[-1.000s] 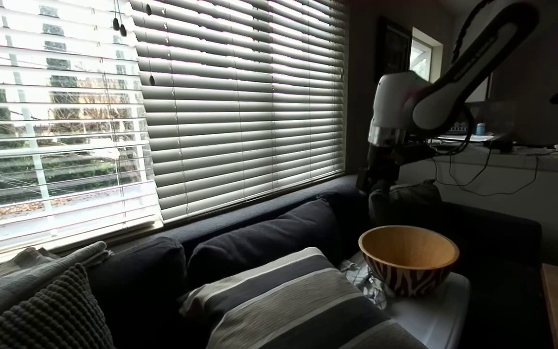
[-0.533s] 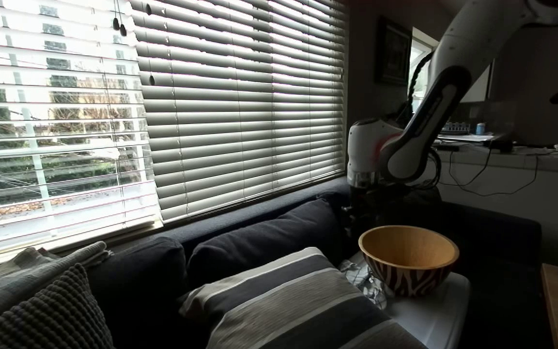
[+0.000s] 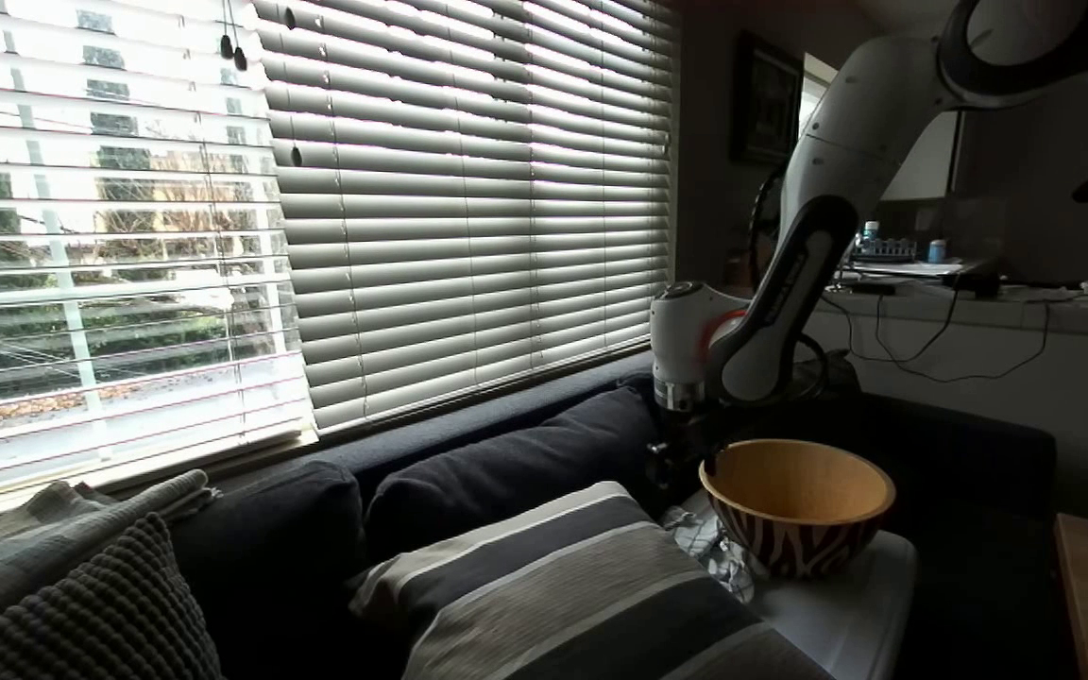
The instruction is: Put the wooden bowl on the backrest of the sofa.
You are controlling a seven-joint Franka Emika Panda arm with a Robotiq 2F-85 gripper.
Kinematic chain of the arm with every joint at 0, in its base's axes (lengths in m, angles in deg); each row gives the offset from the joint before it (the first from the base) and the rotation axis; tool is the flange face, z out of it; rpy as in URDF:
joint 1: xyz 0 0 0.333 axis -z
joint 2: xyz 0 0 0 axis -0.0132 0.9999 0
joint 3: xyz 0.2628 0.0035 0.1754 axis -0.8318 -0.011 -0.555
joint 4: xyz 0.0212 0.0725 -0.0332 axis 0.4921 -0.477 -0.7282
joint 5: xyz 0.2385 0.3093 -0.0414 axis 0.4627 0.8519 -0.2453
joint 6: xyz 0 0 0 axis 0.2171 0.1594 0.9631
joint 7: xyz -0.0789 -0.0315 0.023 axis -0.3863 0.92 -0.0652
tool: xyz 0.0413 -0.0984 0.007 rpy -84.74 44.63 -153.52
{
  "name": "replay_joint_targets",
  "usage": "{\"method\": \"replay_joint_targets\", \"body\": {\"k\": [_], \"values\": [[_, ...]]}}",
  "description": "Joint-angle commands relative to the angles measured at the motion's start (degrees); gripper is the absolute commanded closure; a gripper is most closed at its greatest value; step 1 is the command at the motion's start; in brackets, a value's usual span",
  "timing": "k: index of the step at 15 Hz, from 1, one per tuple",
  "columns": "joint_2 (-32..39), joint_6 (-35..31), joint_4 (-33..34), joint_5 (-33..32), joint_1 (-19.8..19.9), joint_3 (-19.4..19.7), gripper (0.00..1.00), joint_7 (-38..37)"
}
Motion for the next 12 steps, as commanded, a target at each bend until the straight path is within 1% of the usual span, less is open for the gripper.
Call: {"method": "replay_joint_targets", "body": {"k": [1,2,5,7,8,9,10,11,12], "values": [[0.16,-0.28,0.08,2.42,-2.08,1.99,0.0,1.73],[0.16,-0.27,0.15,2.42,-2.07,2.01,0.0,1.72],[0.94,5.23,0.87,4.01,-3.5,4.41,0.0,-0.98],[1.19,8.75,1.01,5.29,-3.26,4.61,0.0,-0.71],[1.34,9.39,1.04,6.63,-1.93,3.4,0.0,1.19],[1.87,10.29,1.44,7.16,-1.9,3.51,0.0,0.79],[2.54,9.31,1.64,7.41,-1.55,3.29,0.0,1.51],[3.86,7.69,2.33,6.14,-2.82,4.97,0.0,-0.81],[5.03,7.4,3.08,6.69,-2.44,4.68,0.0,-0.32]]}}
